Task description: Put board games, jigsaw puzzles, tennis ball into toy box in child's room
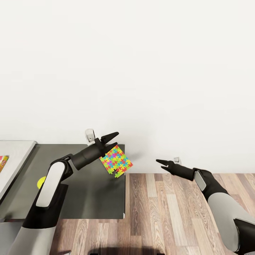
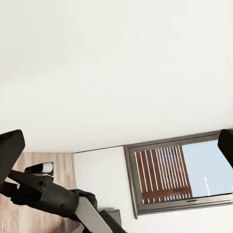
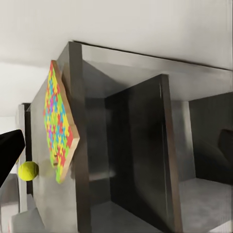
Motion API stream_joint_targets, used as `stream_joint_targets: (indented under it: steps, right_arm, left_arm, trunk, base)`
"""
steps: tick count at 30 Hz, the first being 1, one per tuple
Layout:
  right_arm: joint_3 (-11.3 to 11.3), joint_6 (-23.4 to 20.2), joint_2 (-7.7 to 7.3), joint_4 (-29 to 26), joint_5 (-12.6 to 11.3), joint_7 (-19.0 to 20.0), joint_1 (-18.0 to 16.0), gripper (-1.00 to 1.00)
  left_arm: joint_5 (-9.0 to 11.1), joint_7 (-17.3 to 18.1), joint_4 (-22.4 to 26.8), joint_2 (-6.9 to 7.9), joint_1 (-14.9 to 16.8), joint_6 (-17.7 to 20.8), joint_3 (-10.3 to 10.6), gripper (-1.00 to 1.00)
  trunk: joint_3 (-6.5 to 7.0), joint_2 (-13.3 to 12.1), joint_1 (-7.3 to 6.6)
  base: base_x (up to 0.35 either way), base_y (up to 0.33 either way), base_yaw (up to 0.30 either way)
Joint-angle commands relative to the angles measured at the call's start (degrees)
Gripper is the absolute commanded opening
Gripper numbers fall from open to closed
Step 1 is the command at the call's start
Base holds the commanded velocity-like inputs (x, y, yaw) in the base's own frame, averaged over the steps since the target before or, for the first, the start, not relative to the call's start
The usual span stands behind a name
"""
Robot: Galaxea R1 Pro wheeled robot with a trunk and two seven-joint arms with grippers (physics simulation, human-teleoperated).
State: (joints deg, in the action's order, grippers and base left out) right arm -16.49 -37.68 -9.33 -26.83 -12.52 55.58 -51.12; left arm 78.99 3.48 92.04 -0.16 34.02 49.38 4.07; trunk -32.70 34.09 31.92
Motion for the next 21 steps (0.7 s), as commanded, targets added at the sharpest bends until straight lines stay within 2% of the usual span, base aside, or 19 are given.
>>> stream_joint_targets:
  steps: [1, 10, 21]
  right_arm:
    - [-0.1, -0.3, 0.0, 0.0, -0.2, 0.1, 0.0, 1.0]
    - [-0.8, -0.1, -0.28, 1.2, -0.3, -0.2, 0.0, 1.0]
    - [-1.0, 0.0, -0.47, 1.6, -1.5, 3.2, 0.2, 1.0]
  left_arm:
    - [-0.3, 0.4, 0.0, -0.02, 0.0, 0.2, 0.0, 1.0]
    - [-0.3, -1.1, 0.0, -0.14, 0.0, 0.2, 0.0, 1.0]
    - [-0.3, -2.4, 0.0, -0.51, 0.0, 0.2, 0.0, 1.0]
  trunk:
    - [-0.04, 0.1, 0.02]
    - [0.22, 0.1, 0.02]
    - [0.81, 0.1, 0.02]
  base:
    - [0.0, 0.0, 0.036]
    - [0.0, 0.0, 0.097]
    - [0.0, 0.0, 0.18]
